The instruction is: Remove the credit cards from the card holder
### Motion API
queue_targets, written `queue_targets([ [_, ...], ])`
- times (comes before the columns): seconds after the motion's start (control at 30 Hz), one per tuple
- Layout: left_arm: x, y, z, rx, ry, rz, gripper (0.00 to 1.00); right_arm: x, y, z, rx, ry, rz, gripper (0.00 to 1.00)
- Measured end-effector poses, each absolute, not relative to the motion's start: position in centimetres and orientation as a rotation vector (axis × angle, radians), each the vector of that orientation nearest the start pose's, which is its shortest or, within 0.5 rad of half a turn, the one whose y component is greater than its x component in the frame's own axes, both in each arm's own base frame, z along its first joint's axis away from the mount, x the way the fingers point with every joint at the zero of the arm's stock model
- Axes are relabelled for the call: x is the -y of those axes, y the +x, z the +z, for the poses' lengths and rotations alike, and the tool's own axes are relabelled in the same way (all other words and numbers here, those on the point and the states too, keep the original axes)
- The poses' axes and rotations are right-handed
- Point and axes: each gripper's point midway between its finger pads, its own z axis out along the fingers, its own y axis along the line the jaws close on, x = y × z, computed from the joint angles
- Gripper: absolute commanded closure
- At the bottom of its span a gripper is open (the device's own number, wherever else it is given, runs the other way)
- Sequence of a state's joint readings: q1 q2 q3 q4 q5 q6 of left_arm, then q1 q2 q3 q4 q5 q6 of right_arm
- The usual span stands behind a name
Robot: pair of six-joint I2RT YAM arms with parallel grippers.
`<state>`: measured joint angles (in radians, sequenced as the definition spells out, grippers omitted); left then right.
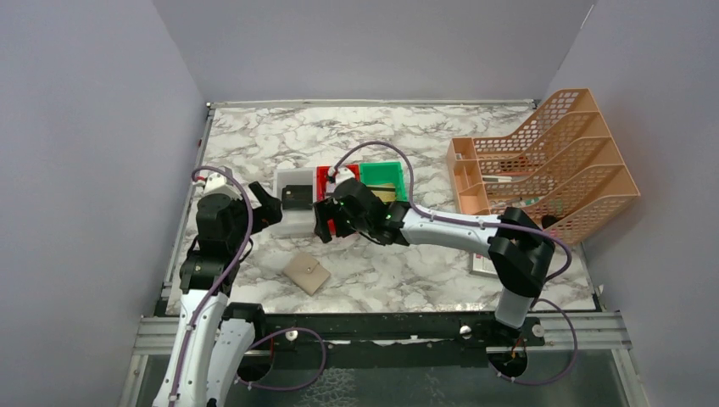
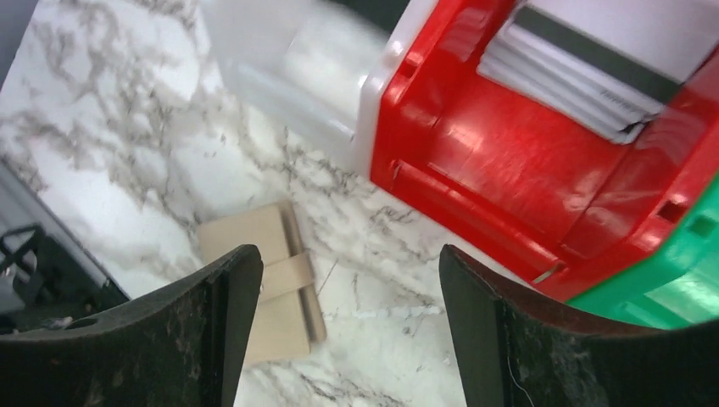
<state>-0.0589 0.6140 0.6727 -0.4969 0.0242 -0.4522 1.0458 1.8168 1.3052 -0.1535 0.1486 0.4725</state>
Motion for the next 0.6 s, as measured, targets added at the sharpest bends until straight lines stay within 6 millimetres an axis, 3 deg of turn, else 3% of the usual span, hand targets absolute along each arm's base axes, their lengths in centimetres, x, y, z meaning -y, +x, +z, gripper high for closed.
queue_targets([
  [0.1, 3.1, 25.1, 20.9, -1.944, -0.406, -0.322, 0.01, -43.5, 23.6, 11.0, -2.222, -0.648, 0.755, 0.25],
  [0.33, 1.8, 24.5, 22.1, -1.864, -0.455, -0.279, 0.01, -46.3, 18.3, 6.4, -2.230, -0.890, 0.836, 0.28],
  [0.47, 1.5, 24.5, 22.1, -1.856, -0.471, -0.266, 0.01, -47.4, 16.9, 4.8, -2.217, -0.990, 0.818, 0.30],
  [0.6, 1.5, 24.4, 21.9, -1.860, -0.475, -0.264, 0.01, -47.6, 16.9, 4.1, -2.201, -1.029, 0.792, 0.30],
])
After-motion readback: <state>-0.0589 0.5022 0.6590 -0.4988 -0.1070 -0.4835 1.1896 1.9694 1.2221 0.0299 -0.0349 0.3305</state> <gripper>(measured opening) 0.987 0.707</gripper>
